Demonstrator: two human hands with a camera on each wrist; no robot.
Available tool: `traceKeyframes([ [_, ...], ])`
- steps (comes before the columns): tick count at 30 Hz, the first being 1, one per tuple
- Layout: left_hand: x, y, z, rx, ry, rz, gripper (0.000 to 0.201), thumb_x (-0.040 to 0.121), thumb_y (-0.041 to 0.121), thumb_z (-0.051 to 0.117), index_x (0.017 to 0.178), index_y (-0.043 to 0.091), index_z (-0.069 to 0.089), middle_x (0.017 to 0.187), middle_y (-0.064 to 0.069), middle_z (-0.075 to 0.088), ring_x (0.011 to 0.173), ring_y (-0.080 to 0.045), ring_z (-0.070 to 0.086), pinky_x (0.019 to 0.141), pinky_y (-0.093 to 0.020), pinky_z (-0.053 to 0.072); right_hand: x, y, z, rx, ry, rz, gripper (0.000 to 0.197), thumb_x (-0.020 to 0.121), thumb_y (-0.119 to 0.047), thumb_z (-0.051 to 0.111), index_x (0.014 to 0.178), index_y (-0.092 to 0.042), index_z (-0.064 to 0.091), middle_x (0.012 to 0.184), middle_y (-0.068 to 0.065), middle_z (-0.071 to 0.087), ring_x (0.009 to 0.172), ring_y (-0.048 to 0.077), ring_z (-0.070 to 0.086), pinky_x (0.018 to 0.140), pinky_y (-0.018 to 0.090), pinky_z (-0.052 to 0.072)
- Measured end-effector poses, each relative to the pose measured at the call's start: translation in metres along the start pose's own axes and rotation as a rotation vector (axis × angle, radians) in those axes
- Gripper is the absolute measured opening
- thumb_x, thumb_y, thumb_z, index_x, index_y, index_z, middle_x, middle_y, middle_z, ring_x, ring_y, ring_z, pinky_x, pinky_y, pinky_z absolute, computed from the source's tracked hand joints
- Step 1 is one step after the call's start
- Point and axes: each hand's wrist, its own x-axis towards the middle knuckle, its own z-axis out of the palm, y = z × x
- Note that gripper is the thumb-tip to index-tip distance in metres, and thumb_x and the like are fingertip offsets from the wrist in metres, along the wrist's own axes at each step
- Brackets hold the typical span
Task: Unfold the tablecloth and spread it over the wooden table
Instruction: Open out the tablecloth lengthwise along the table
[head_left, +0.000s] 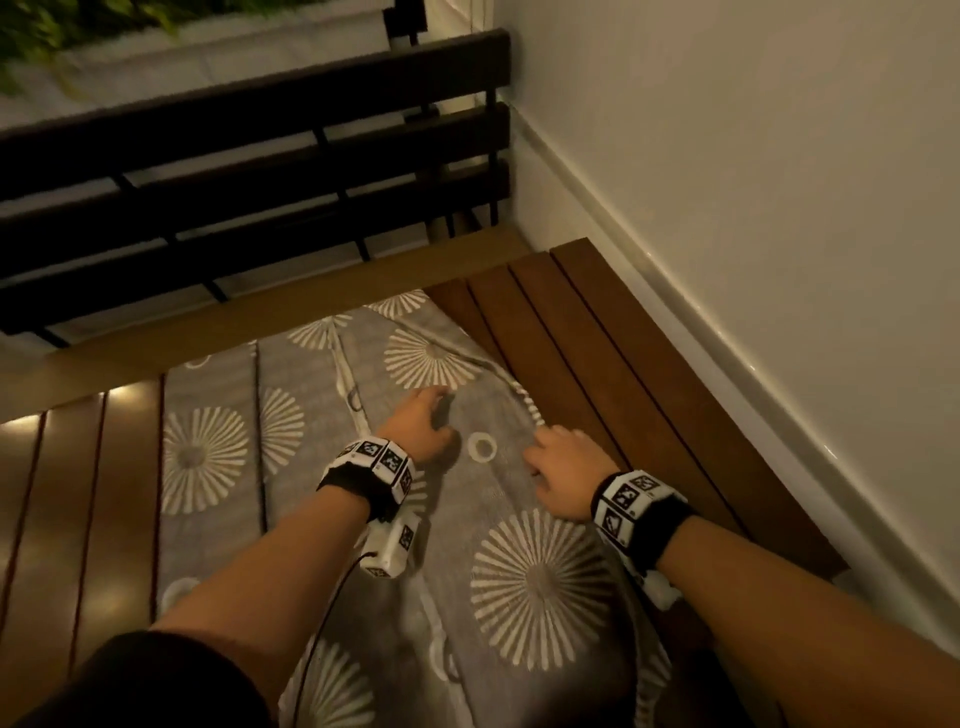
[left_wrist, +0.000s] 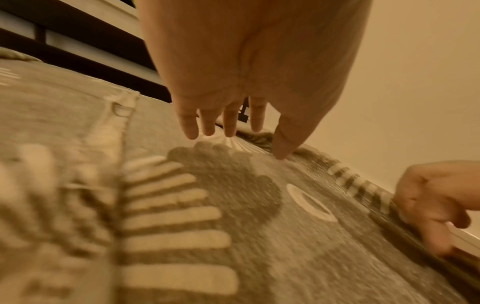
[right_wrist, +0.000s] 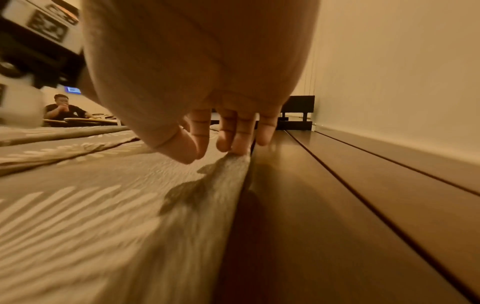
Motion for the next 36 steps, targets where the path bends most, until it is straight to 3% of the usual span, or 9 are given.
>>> traceKeyframes([
  [5, 0.006, -0.017, -0.028, -0.678, 0.353, -0.190, 0.037, 0.081, 0.020, 0.059, 0.118, 0.023, 0.052, 0.098, -0.010, 0.064, 0.090, -0.029, 0.065, 0.084, -0.042, 0.054, 0.036, -0.004, -0.016, 0.163, 0.044, 0.256, 0.031, 0.083, -0.027, 0.056, 0.113, -0.019, 0.053, 0.125, 0.008, 0.036, 0.109, 0.031, 0.044, 0.088, 0.041, 0.045],
  [10, 0.045, -0.004, -0.042, -1.350, 0.170, -0.461, 0.034, 0.094, 0.006, 0.052, 0.124, 0.022, 0.046, 0.089, -0.011, 0.059, 0.068, -0.019, 0.054, 0.056, -0.030, 0.042, 0.054, 0.003, -0.015, 0.468, -0.083, 0.418, 0.043, 0.086, -0.005, 0.055, 0.126, -0.021, 0.050, 0.124, 0.006, 0.041, 0.106, 0.026, 0.052, 0.096, 0.033, 0.044],
  [14, 0.093, 0.003, -0.048, -1.305, 0.213, -0.450, 0.046, 0.091, 0.001, 0.052, 0.134, 0.015, 0.043, 0.100, -0.017, 0.064, 0.069, -0.020, 0.059, 0.055, -0.026, 0.046, 0.064, 0.022, -0.008, 0.513, -0.110, 0.337, 0.035, 0.086, -0.004, 0.052, 0.087, -0.038, 0.049, 0.103, -0.004, 0.049, 0.102, 0.021, 0.056, 0.084, 0.025, 0.040],
  [20, 0.146, -0.007, -0.056, -1.393, 0.205, -0.485, 0.026, 0.088, 0.010, 0.056, 0.114, 0.012, 0.055, 0.076, -0.007, 0.051, 0.063, -0.018, 0.051, 0.055, -0.029, 0.045, 0.083, 0.040, -0.038, 0.470, -0.394, 0.261, 0.032, 0.086, -0.005, 0.048, 0.108, -0.026, 0.061, 0.124, 0.005, 0.054, 0.100, 0.022, 0.056, 0.078, 0.027, 0.044],
  [23, 0.164, -0.023, -0.058, -1.266, 0.224, -0.500, 0.021, 0.082, 0.017, 0.057, 0.096, 0.002, 0.061, 0.070, -0.006, 0.056, 0.065, -0.020, 0.054, 0.064, -0.039, 0.052, 0.091, 0.040, -0.043, 0.465, -0.466, 0.225, 0.029, 0.084, -0.005, 0.050, 0.102, -0.025, 0.063, 0.111, 0.002, 0.057, 0.086, 0.016, 0.055, 0.067, 0.022, 0.044],
  [26, 0.171, -0.017, -0.064, -1.245, 0.279, -0.451, 0.060, 0.080, 0.022, 0.057, 0.137, 0.010, 0.046, 0.130, -0.013, 0.055, 0.117, -0.028, 0.052, 0.104, -0.046, 0.042, 0.095, 0.043, -0.041, 0.480, -0.482, 0.216, 0.025, 0.082, -0.005, 0.050, 0.089, -0.028, 0.058, 0.092, -0.006, 0.054, 0.075, 0.011, 0.051, 0.057, 0.019, 0.041],
  [29, 0.169, 0.039, -0.065, -1.176, 0.008, -0.164, 0.064, 0.092, 0.009, 0.046, 0.150, 0.020, 0.023, 0.157, -0.005, 0.024, 0.143, -0.025, 0.024, 0.110, -0.035, 0.027, 0.096, 0.046, -0.038, 0.474, -0.481, 0.208, 0.024, 0.081, -0.005, 0.052, 0.089, -0.027, 0.058, 0.094, -0.005, 0.056, 0.080, 0.012, 0.053, 0.063, 0.020, 0.045],
  [32, 0.167, 0.087, -0.063, -0.876, -0.334, 0.013, 0.058, 0.091, 0.005, 0.042, 0.148, 0.015, 0.031, 0.157, -0.005, 0.025, 0.145, -0.021, 0.020, 0.114, -0.034, 0.019, 0.092, 0.047, -0.035, 0.480, -0.456, 0.195, 0.021, 0.082, -0.008, 0.052, 0.090, -0.026, 0.058, 0.091, -0.006, 0.056, 0.077, 0.010, 0.053, 0.064, 0.020, 0.044],
  [36, 0.164, 0.072, -0.062, -0.695, -0.183, -0.051, 0.044, 0.095, 0.009, 0.047, 0.138, 0.013, 0.047, 0.130, -0.001, 0.052, 0.103, -0.006, 0.055, 0.073, -0.008, 0.046, 0.089, 0.059, -0.030, 0.492, -0.409, 0.248, 0.016, 0.082, -0.012, 0.054, 0.078, -0.027, 0.058, 0.090, -0.005, 0.059, 0.083, 0.011, 0.056, 0.069, 0.023, 0.045],
])
